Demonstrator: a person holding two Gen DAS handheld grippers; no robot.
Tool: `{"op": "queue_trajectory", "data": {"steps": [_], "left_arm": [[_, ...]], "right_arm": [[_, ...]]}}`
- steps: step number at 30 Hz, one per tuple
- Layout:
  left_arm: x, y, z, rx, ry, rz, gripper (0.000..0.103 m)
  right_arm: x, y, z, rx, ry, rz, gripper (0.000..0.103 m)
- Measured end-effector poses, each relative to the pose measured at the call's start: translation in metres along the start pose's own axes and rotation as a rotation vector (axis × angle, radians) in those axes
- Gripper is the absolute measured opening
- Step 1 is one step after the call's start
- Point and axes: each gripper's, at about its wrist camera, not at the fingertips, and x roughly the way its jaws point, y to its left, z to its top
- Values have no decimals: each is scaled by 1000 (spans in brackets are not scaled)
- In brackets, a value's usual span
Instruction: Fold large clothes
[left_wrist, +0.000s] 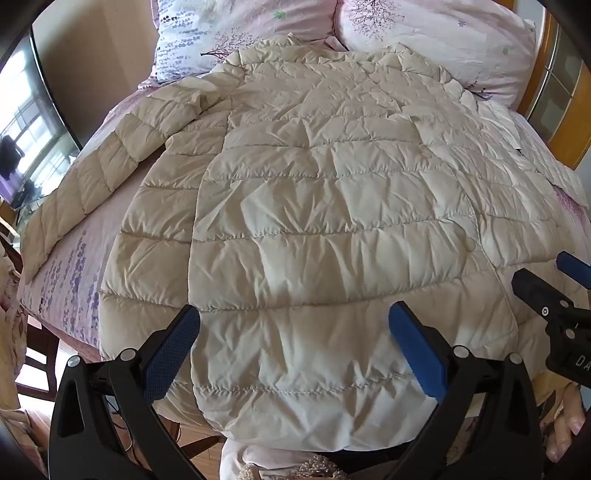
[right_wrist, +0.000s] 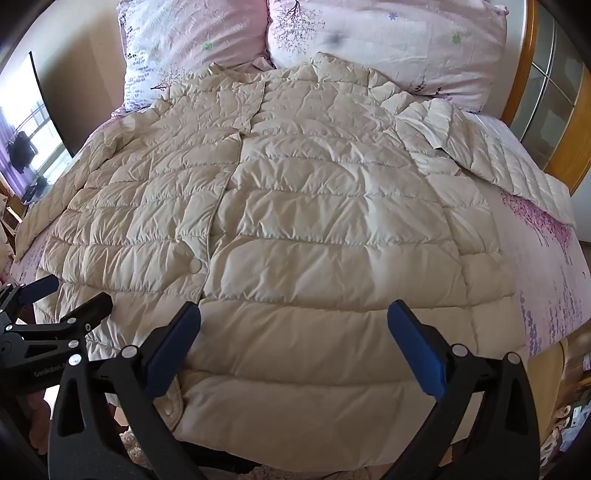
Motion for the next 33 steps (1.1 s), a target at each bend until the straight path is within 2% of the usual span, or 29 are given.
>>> {"op": "queue_trajectory", "data": {"steps": [33], "left_arm": [[0,0,0,1,-2,4,102]], "right_arm": [[2,-3,-1,1,-4,2,101]]}}
